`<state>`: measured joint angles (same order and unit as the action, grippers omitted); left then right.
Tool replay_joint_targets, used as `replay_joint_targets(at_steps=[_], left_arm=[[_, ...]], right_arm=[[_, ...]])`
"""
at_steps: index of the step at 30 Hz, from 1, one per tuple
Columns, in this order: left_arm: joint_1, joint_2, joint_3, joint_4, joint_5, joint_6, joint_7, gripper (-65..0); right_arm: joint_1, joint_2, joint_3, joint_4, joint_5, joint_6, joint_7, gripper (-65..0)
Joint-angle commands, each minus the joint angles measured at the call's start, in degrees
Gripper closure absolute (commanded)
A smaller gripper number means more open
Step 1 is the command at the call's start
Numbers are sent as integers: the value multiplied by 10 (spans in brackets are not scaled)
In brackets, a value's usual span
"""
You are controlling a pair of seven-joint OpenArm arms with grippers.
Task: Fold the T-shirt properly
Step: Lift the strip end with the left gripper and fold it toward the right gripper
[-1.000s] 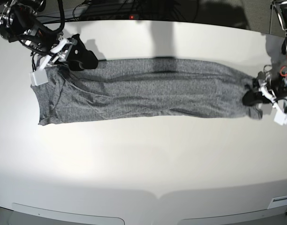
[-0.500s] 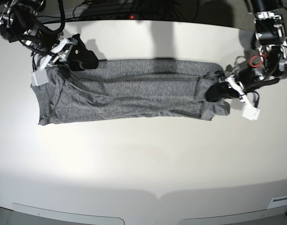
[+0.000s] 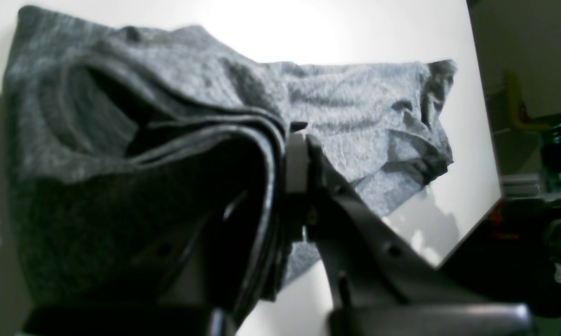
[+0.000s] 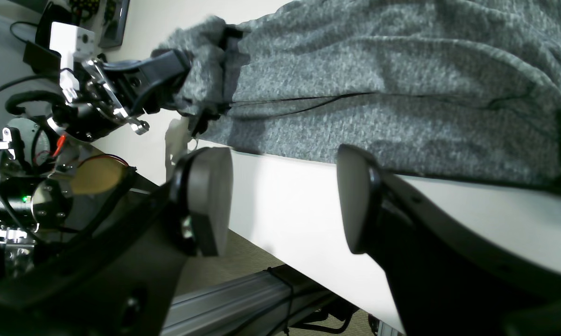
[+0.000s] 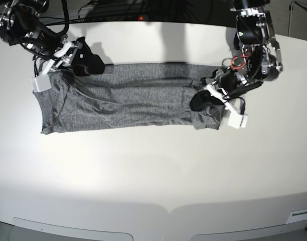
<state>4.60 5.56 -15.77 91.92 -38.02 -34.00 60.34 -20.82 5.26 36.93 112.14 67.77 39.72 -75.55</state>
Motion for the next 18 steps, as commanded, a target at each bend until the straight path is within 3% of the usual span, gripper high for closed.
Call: replay_joint_targets(at_steps=[1, 6, 9, 13, 18], left_arm=[[-6, 3, 17, 10, -8, -5, -9, 0], [-4, 3, 87, 10, 10, -4, -22, 0], [1, 3, 118, 10, 46, -4, -59, 0], [2, 3, 129, 10, 97, 0, -81, 0], [2, 3, 129, 10, 92, 2, -81, 0]], right_arm=[[2, 4, 1, 10, 17, 3, 5, -356], [2, 4, 1, 10, 17, 3, 5, -356], [2, 4, 1, 10, 17, 3, 5, -356], [2, 4, 1, 10, 17, 3, 5, -356], [2, 4, 1, 10, 17, 3, 5, -356]])
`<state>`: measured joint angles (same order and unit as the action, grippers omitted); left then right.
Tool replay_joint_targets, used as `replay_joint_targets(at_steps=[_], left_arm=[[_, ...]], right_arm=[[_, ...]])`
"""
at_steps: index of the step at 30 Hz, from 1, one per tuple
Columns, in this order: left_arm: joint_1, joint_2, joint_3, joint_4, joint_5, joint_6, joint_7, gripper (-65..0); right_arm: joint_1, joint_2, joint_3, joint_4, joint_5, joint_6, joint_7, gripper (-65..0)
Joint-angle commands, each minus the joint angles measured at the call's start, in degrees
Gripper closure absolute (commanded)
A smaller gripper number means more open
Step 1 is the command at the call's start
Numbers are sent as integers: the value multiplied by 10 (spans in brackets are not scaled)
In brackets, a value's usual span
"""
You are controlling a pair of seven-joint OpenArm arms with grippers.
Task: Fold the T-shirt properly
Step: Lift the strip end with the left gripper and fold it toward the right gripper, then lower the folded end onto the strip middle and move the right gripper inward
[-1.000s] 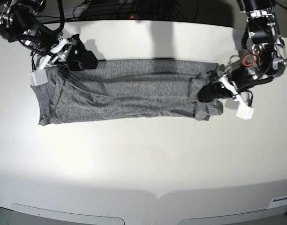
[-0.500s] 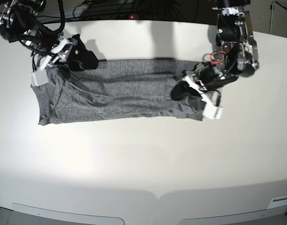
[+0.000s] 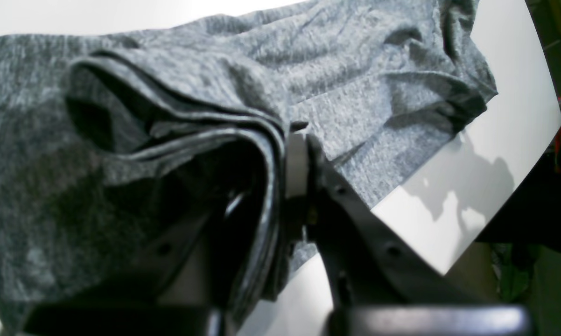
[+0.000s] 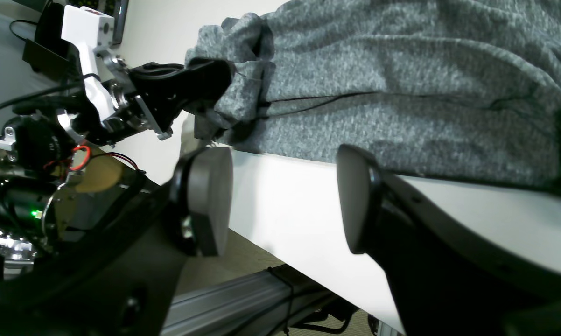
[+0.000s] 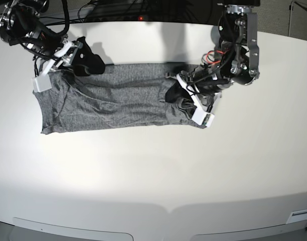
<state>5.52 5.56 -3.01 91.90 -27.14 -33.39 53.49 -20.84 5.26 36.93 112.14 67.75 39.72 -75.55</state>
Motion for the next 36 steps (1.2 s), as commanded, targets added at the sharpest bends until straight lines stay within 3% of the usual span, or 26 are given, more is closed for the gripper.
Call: replay_joint_targets(at_steps=[1, 5, 7, 16, 25, 29, 31, 36], left_arm=[[-7, 3, 1, 11, -18, -4, -13, 0], [-7, 3, 24, 11, -18, -4, -22, -222], [-8, 3, 50, 11, -19, -4, -30, -256], [-11, 3, 161, 11, -12, -5, -92, -256], [-45, 3, 161, 11, 66, -4, -82, -255], [-43, 3, 161, 11, 176, -4, -85, -249], [-35, 3, 161, 11, 209, -4, -107, -249], [-25, 3, 162, 11, 211, 4, -162, -249]], right_arm=[[2, 4, 1, 10, 17, 3, 5, -356], [2, 4, 1, 10, 17, 3, 5, -356], [2, 4, 1, 10, 17, 3, 5, -356], [2, 4, 1, 10, 17, 3, 5, -356], [2, 4, 1, 10, 15, 3, 5, -356], [2, 4, 1, 10, 15, 3, 5, -356], [2, 4, 1, 10, 15, 3, 5, -356], [2, 4, 1, 10, 15, 3, 5, -356]])
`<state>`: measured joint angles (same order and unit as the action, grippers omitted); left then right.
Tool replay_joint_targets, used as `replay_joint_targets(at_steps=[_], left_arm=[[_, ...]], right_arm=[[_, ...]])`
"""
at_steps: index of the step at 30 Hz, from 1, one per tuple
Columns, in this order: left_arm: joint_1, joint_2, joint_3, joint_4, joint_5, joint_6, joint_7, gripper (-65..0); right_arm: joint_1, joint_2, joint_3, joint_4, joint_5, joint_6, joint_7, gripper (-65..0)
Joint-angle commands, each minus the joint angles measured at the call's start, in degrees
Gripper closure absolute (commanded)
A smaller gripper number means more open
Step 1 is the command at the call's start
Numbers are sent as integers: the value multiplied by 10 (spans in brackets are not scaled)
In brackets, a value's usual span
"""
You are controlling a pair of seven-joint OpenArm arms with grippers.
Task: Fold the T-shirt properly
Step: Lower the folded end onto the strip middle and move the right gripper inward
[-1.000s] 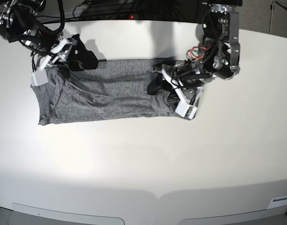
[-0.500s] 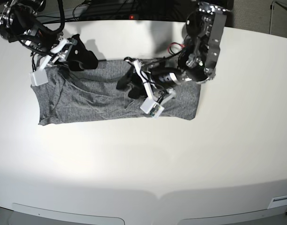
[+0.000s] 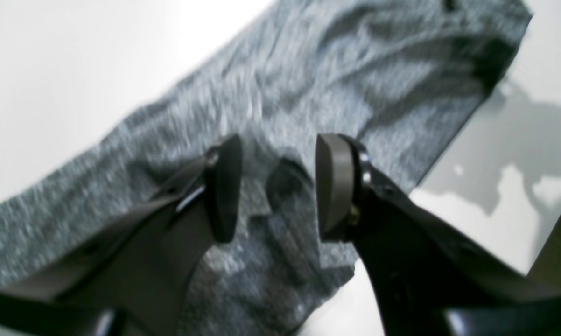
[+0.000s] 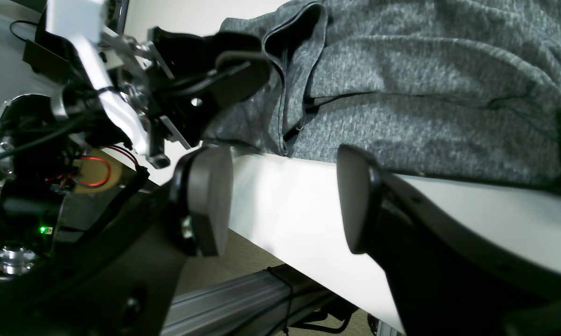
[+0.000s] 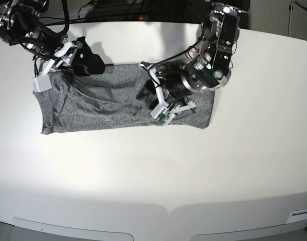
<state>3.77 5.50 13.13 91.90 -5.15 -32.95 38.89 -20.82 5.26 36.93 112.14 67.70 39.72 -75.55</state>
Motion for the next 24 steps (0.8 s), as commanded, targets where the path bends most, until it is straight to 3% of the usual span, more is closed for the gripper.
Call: replay_joint_targets(at_steps=[1, 11, 17, 24], left_arm=[[-9, 4, 1, 11, -9, 0, -21, -249], [-10, 4, 1, -13, 7, 0, -40, -249], [-27, 4, 1, -90, 6, 0, -88, -249], [-75, 16, 2, -103, -28, 2, -56, -249]], right_arm=[[2, 4, 1, 10, 16, 3, 5, -356], [2, 4, 1, 10, 16, 3, 5, -356], [2, 4, 1, 10, 18, 3, 5, -356], [2, 4, 1, 10, 17, 3, 5, -356]])
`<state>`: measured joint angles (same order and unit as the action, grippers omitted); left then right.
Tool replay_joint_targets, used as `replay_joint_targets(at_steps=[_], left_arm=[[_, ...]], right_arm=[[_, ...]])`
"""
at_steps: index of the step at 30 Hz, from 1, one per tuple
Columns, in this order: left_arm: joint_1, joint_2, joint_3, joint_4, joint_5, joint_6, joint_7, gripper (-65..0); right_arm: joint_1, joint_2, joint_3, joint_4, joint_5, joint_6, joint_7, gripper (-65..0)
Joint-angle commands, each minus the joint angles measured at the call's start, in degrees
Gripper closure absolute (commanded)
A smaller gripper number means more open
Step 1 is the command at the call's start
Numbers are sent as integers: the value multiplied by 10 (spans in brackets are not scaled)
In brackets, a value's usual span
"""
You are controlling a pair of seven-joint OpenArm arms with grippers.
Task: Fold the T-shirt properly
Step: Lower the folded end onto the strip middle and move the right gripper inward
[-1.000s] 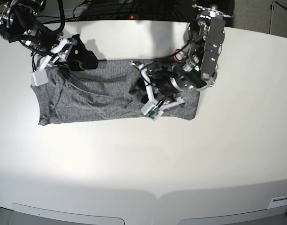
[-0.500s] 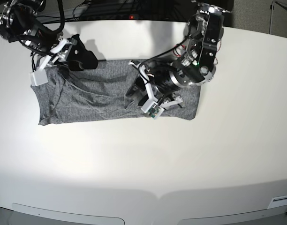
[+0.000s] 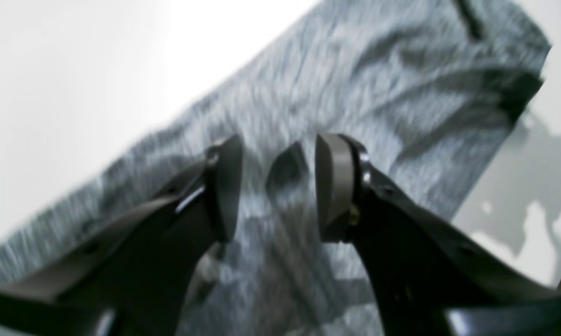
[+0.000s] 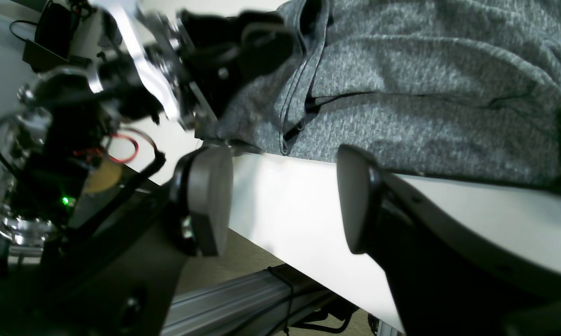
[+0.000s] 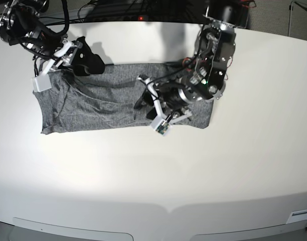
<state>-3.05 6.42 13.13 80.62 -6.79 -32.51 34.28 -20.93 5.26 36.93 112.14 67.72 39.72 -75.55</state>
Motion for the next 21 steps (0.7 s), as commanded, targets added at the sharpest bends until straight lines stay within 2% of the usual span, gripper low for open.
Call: replay_joint_targets(at_steps=[1, 7, 14, 19, 21], left_arm=[[-9, 11, 2, 10, -12, -3, -9, -249], [-6, 17, 18, -17, 0, -4, -9, -249], [-16, 17, 19, -56, 22, -2, -26, -249], [-39, 17, 19, -47, -59, -3, -2, -249], [-50, 17, 19, -38, -72, -4, 14, -249]], right_arm=[[3, 4, 1, 10, 17, 3, 9, -356], [3, 5, 2, 10, 17, 3, 48, -356], [43, 5, 2, 10, 17, 3, 50, -356], [96, 5, 2, 10, 12, 3, 44, -356], [115, 9, 2, 10, -13, 3, 42, -356]])
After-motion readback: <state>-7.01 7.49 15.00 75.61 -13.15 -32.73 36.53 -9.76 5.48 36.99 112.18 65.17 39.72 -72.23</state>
